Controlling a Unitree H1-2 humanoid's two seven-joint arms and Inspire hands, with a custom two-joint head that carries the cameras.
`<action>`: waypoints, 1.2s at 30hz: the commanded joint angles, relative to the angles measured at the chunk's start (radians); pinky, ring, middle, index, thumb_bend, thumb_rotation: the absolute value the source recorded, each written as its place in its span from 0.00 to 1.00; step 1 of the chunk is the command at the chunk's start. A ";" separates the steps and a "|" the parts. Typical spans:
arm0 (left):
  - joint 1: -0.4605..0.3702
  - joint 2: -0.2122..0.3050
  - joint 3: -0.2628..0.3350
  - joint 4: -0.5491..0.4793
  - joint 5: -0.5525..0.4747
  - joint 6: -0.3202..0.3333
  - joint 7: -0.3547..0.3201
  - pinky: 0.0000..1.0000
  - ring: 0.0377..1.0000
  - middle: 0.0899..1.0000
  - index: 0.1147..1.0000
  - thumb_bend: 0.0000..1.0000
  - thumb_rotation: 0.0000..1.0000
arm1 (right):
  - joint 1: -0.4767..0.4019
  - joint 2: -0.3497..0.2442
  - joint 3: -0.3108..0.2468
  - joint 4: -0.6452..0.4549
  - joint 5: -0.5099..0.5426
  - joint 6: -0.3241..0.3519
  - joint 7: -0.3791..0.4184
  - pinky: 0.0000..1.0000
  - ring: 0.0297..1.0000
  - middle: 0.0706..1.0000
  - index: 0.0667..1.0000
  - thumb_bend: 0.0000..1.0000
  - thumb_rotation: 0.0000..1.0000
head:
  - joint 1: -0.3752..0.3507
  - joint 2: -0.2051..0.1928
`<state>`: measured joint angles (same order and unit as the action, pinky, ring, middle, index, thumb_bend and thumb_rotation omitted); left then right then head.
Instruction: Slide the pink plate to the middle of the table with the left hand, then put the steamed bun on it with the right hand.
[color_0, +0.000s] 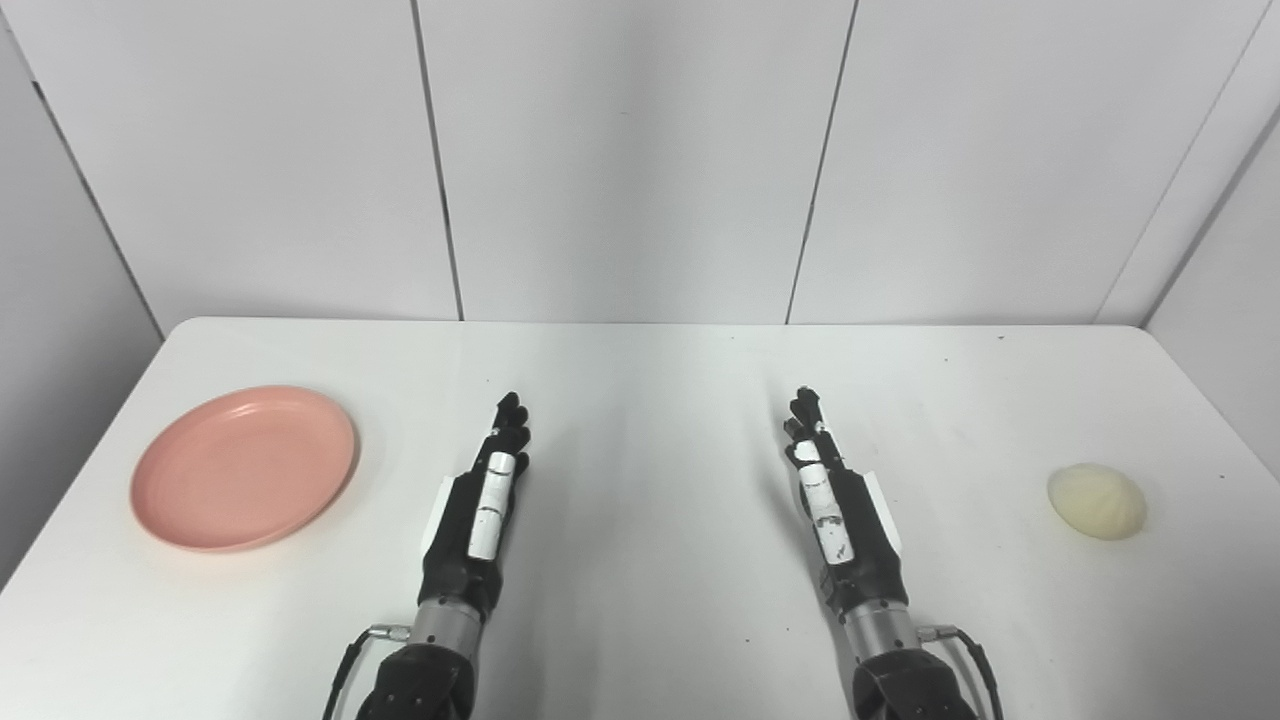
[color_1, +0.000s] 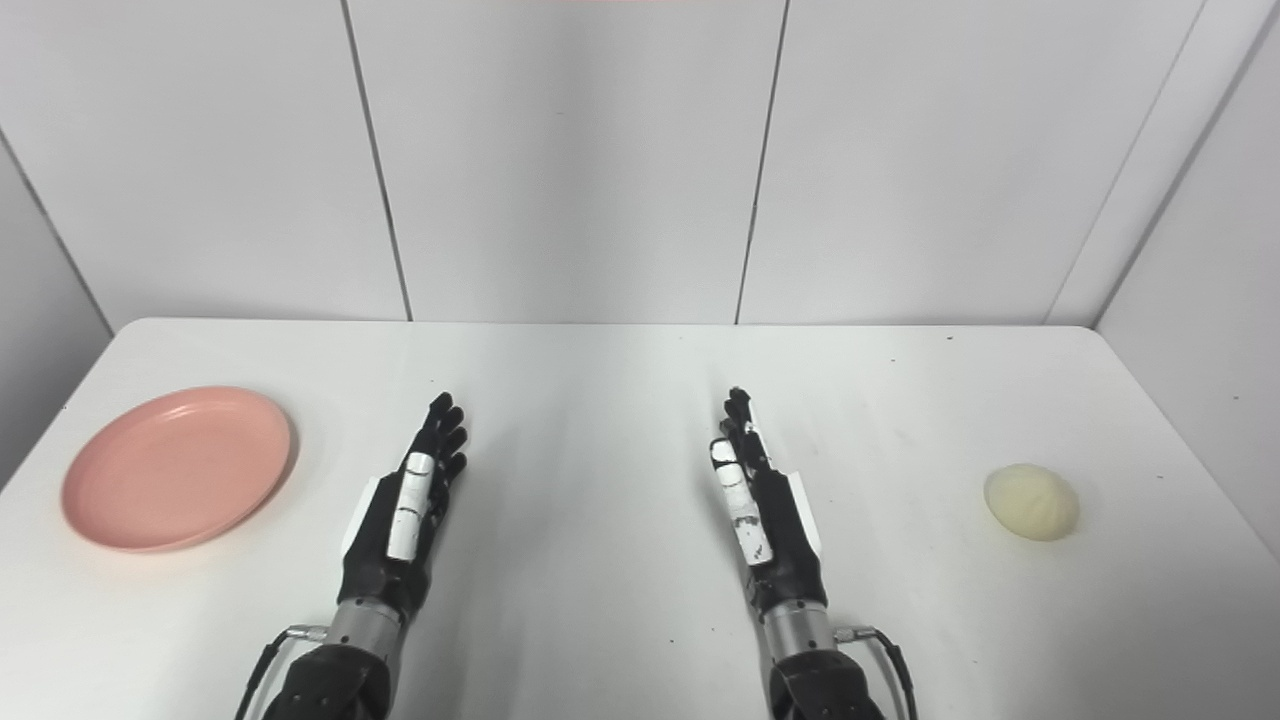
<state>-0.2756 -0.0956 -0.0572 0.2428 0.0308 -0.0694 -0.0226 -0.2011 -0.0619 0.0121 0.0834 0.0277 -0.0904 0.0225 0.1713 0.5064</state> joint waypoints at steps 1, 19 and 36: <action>-0.020 0.000 0.010 0.042 -0.008 -0.041 0.010 1.00 1.00 1.00 1.00 0.72 1.00 | -0.008 -0.022 -0.018 -0.005 0.017 -0.050 0.016 1.00 1.00 1.00 1.00 0.62 0.98 | 0.044 -0.019; -0.231 0.148 0.202 0.048 -0.144 -0.019 0.038 1.00 0.99 1.00 1.00 0.80 1.00 | -0.011 -0.041 -0.059 0.065 0.051 -0.150 0.029 1.00 0.99 0.97 0.96 0.58 0.93 | 0.185 -0.102; -0.254 0.304 0.355 -0.012 -0.137 -0.002 0.152 1.00 0.92 0.94 0.94 0.76 1.00 | 0.002 -0.041 -0.066 0.016 0.066 -0.123 0.037 1.00 0.96 0.95 0.95 0.50 0.92 | 0.212 -0.101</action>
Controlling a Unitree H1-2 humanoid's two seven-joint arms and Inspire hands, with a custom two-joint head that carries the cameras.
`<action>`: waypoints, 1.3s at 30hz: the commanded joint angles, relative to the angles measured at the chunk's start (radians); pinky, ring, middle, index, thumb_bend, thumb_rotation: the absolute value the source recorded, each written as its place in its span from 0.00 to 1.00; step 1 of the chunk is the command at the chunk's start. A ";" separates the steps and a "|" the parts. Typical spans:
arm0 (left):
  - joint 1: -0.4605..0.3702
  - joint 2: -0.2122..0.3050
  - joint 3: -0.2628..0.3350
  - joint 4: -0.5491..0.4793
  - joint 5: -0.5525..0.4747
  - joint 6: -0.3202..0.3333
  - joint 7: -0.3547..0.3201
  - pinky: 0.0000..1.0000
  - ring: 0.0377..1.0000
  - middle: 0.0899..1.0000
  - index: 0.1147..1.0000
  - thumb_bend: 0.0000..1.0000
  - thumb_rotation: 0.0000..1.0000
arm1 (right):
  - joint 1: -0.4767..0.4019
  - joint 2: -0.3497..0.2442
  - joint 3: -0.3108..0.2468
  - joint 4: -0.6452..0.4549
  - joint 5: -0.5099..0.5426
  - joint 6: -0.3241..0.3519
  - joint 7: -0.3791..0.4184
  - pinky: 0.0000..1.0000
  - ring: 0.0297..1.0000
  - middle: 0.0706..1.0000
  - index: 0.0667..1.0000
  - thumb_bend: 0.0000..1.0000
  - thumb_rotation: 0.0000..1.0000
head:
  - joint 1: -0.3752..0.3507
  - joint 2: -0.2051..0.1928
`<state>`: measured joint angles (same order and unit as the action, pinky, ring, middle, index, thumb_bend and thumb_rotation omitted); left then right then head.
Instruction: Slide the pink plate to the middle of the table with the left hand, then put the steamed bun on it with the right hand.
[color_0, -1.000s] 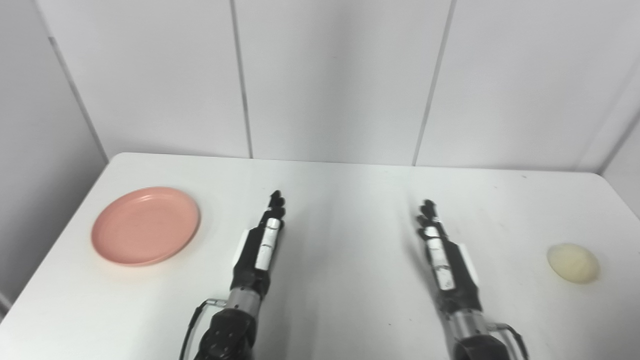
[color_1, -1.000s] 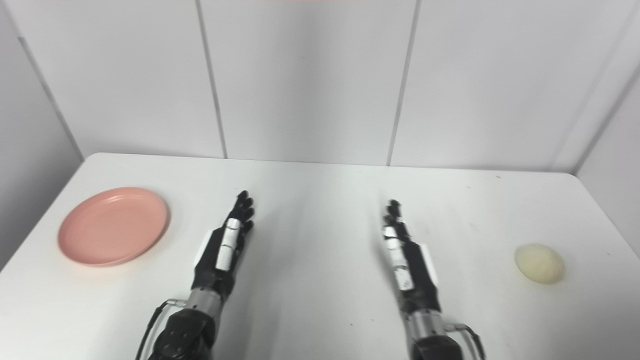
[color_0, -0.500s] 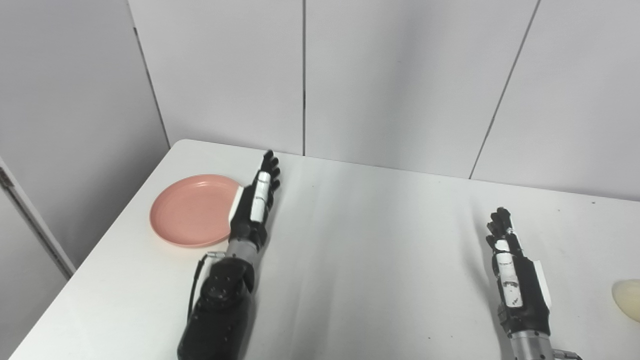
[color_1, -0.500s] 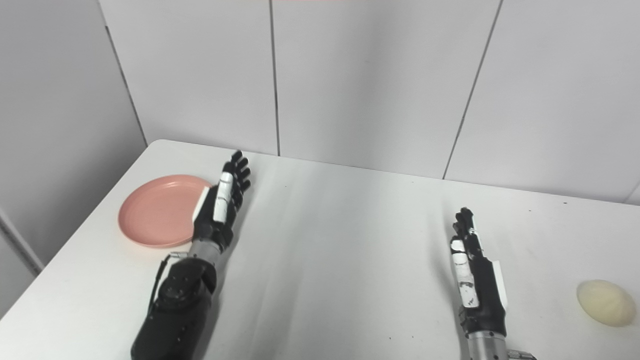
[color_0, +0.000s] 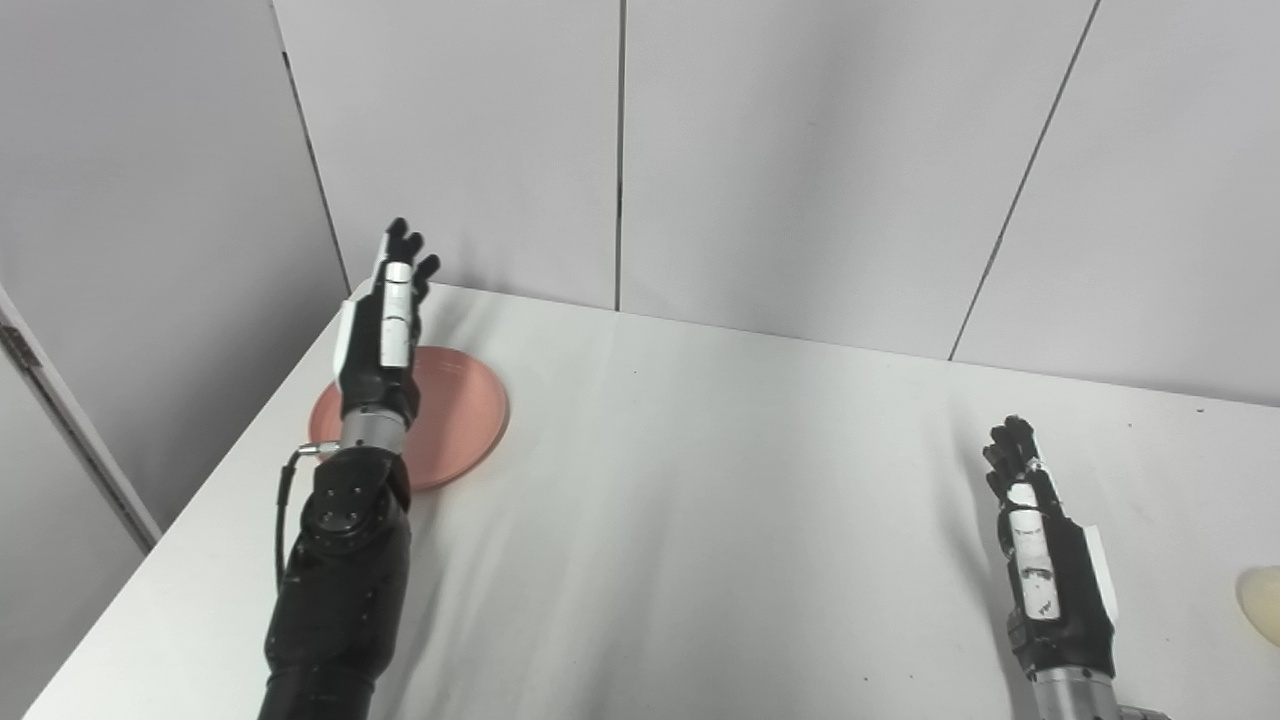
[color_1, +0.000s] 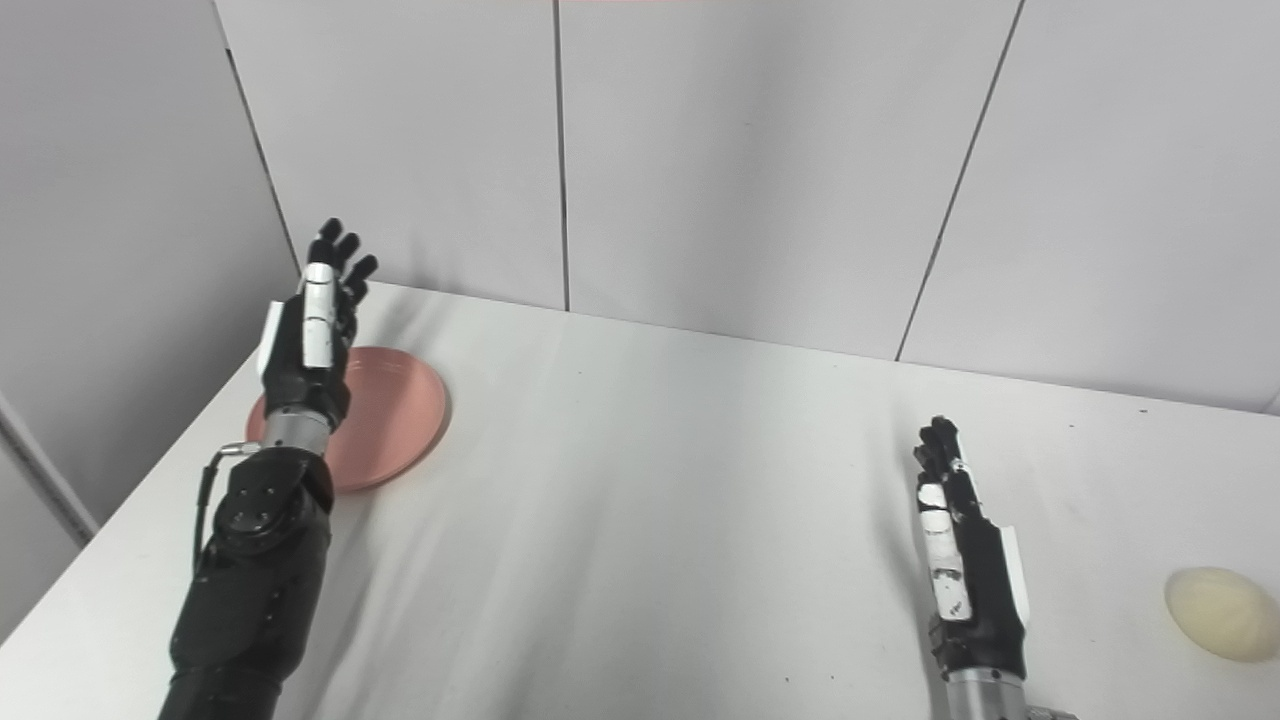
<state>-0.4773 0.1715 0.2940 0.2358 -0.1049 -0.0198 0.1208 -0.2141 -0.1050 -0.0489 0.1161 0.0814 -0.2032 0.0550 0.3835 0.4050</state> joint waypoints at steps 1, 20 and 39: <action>-0.053 0.044 0.010 0.006 -0.002 -0.060 0.008 1.00 0.91 0.95 0.94 0.77 1.00 | 0.016 0.002 -0.005 -0.021 0.012 -0.007 0.004 1.00 0.97 0.95 0.95 0.49 0.93 | 0.000 0.001; -0.076 0.174 0.127 0.252 -0.055 -0.199 0.052 0.85 0.87 0.91 0.92 0.81 1.00 | 0.025 0.002 -0.005 -0.067 0.016 0.051 0.003 1.00 1.00 0.95 0.96 0.45 0.91 | 0.007 0.003; -0.096 0.211 0.119 0.440 -0.145 -0.173 -0.008 0.92 0.83 0.86 0.88 0.75 1.00 | 0.032 0.012 -0.009 -0.093 0.029 0.062 -0.001 1.00 1.00 0.95 0.98 0.41 0.94 | 0.015 0.003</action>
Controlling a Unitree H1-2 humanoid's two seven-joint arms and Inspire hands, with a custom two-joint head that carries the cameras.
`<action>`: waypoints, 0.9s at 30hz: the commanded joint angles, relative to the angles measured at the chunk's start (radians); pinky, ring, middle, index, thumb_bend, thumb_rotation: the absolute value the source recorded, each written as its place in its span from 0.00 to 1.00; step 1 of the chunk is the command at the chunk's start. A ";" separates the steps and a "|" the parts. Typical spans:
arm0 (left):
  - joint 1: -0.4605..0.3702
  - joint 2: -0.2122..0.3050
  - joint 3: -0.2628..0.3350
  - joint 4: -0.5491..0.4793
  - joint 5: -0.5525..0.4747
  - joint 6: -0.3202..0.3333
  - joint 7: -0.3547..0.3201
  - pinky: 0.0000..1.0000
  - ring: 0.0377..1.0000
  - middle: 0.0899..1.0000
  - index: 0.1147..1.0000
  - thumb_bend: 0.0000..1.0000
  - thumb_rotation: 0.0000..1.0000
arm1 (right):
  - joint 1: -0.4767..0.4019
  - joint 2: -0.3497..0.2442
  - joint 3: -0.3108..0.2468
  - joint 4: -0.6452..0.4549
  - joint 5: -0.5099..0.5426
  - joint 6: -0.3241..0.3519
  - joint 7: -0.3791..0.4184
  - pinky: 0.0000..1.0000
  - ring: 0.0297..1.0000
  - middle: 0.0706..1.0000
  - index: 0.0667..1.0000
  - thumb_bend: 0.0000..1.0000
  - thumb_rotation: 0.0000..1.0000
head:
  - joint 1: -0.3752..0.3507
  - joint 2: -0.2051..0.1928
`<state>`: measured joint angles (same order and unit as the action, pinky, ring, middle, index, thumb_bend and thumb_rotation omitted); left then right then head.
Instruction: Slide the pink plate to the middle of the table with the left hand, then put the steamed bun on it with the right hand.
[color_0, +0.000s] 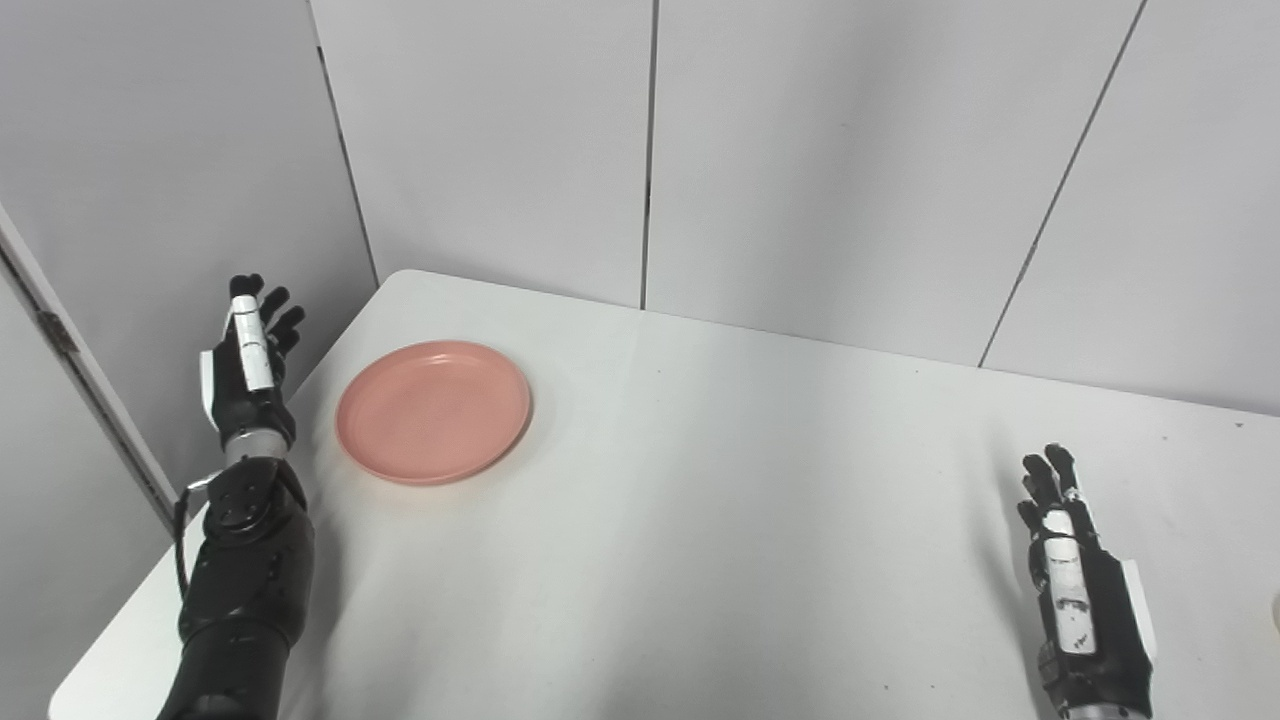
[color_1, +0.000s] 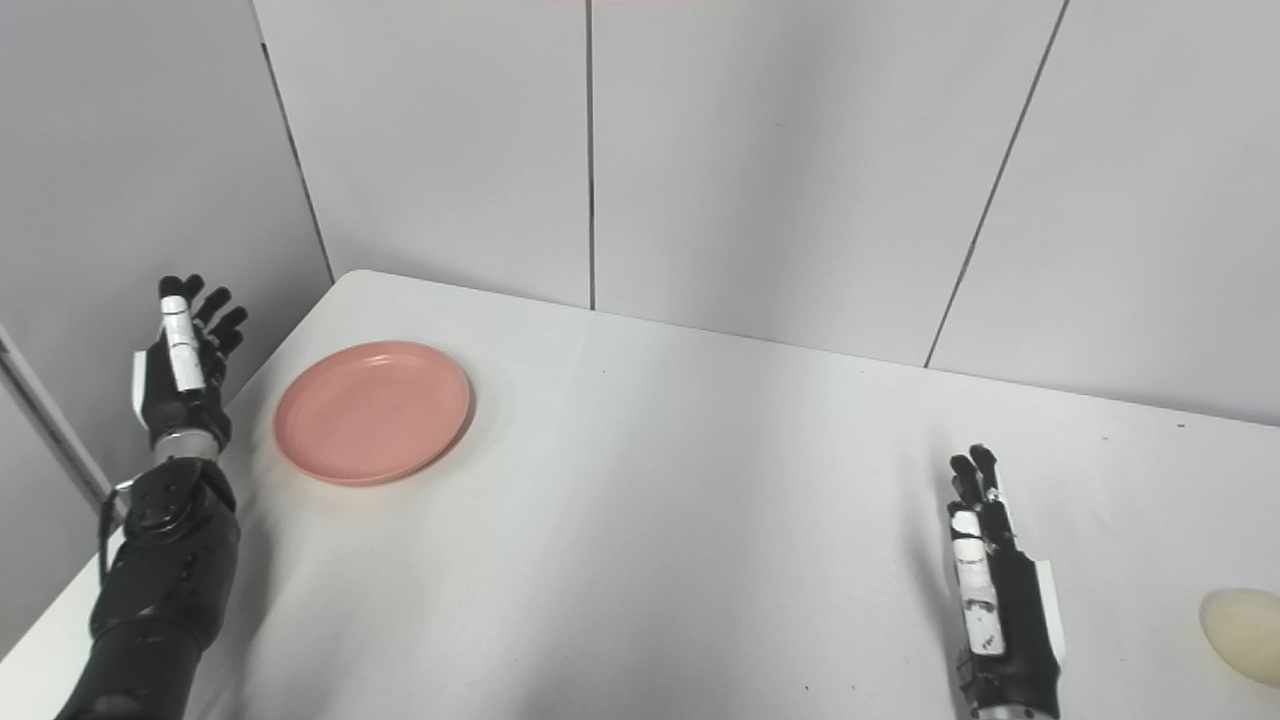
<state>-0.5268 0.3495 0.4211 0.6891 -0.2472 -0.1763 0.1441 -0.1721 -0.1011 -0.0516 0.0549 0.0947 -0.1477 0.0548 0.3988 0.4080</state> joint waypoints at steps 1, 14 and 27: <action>-0.044 0.034 -0.016 -0.010 -0.008 -0.012 -0.046 0.94 0.83 0.85 0.87 0.75 1.00 | -0.010 0.009 -0.007 -0.035 0.018 0.011 -0.001 1.00 1.00 0.95 0.98 0.41 0.93 | -0.001 0.002; -0.031 -0.018 -0.082 -0.012 -0.063 0.040 -0.171 0.82 0.81 0.82 0.82 0.77 1.00 | -0.008 0.014 -0.012 -0.044 0.012 0.006 -0.010 1.00 1.00 0.96 0.99 0.41 0.89 | 0.000 0.007; -0.022 -0.033 -0.142 -0.060 -0.080 0.150 -0.254 0.83 0.83 0.84 0.82 0.73 1.00 | -0.011 0.017 -0.014 -0.041 0.009 -0.001 -0.015 1.00 0.99 0.95 0.98 0.40 0.86 | -0.004 0.014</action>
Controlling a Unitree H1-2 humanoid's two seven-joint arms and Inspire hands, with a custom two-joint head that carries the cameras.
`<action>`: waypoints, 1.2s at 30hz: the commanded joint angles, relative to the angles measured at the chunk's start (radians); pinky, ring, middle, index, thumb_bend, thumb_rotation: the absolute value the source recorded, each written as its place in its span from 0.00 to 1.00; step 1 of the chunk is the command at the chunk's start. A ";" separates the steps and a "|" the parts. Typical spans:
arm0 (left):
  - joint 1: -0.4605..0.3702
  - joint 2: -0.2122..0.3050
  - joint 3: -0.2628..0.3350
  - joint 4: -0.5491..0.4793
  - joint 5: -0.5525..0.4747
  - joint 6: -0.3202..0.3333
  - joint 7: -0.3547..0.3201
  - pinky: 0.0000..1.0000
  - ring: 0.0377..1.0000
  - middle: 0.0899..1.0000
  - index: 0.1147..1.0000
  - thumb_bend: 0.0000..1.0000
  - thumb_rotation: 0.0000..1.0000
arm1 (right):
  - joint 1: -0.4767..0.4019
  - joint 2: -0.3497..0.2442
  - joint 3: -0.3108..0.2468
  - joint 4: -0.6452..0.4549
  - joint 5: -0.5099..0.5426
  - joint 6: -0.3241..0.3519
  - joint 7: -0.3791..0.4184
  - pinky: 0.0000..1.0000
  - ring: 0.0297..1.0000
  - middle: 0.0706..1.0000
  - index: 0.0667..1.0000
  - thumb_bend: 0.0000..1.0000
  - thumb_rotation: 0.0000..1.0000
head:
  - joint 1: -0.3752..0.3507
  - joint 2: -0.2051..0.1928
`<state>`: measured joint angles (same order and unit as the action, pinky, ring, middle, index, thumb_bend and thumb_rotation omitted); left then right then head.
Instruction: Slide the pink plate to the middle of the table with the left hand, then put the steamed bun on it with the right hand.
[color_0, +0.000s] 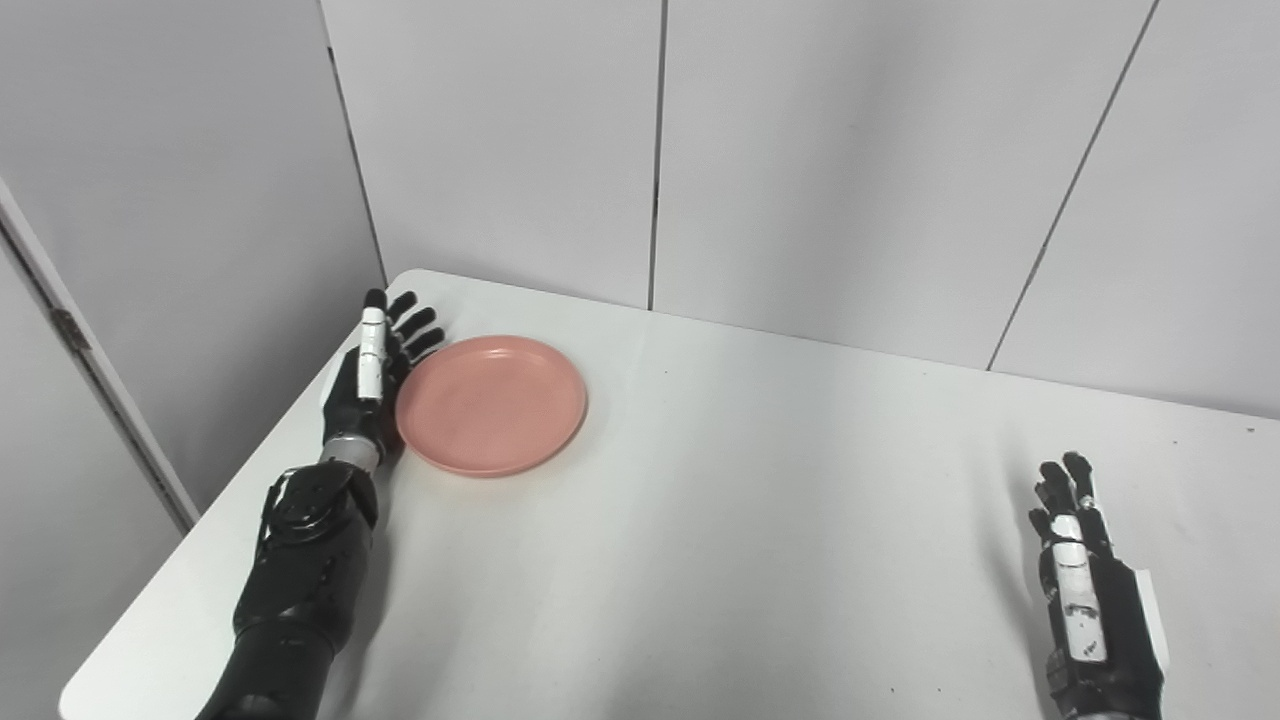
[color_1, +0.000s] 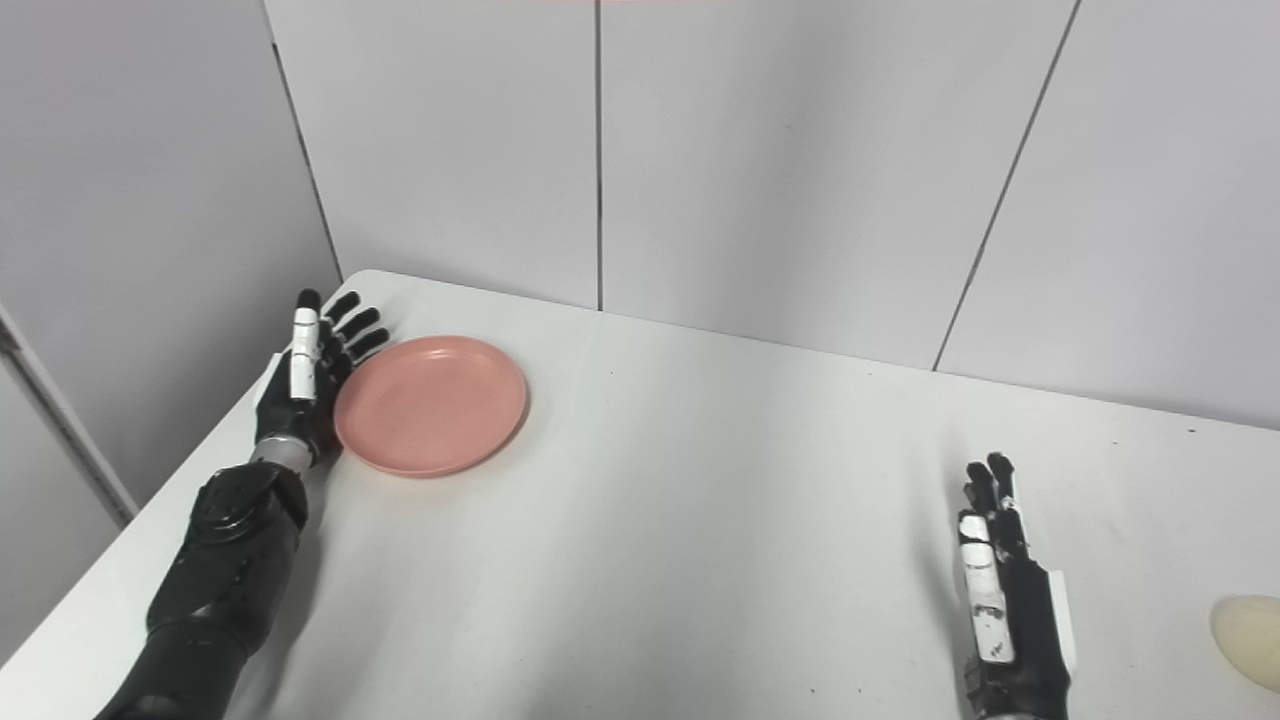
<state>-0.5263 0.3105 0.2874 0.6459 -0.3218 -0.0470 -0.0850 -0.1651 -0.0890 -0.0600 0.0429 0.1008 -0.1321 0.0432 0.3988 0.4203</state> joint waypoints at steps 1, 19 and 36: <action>-0.023 0.002 -0.010 -0.021 -0.012 0.026 -0.036 0.82 0.82 0.84 0.82 0.72 1.00 | -0.019 0.005 -0.006 -0.025 0.001 -0.025 -0.004 1.00 0.99 0.95 0.98 0.40 0.86 | -0.004 0.002; -0.028 -0.184 -0.061 -0.073 -0.116 -0.007 -0.225 0.78 0.80 0.81 0.83 0.73 0.96 | -0.021 0.010 -0.001 -0.029 -0.008 -0.025 -0.009 1.00 0.98 0.95 0.97 0.40 0.85 | -0.023 0.010; 0.075 -0.323 -0.163 -0.220 -0.040 0.003 -0.162 0.84 0.85 0.84 0.84 0.68 0.97 | -0.028 0.011 0.009 -0.008 -0.045 -0.025 -0.016 1.00 0.98 0.93 0.97 0.45 0.85 | -0.139 0.039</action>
<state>-0.4529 0.0011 0.1336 0.4561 -0.3698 -0.0364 -0.2465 -0.1664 -0.0803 -0.0549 0.0450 0.0611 -0.1101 0.0277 0.2610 0.4586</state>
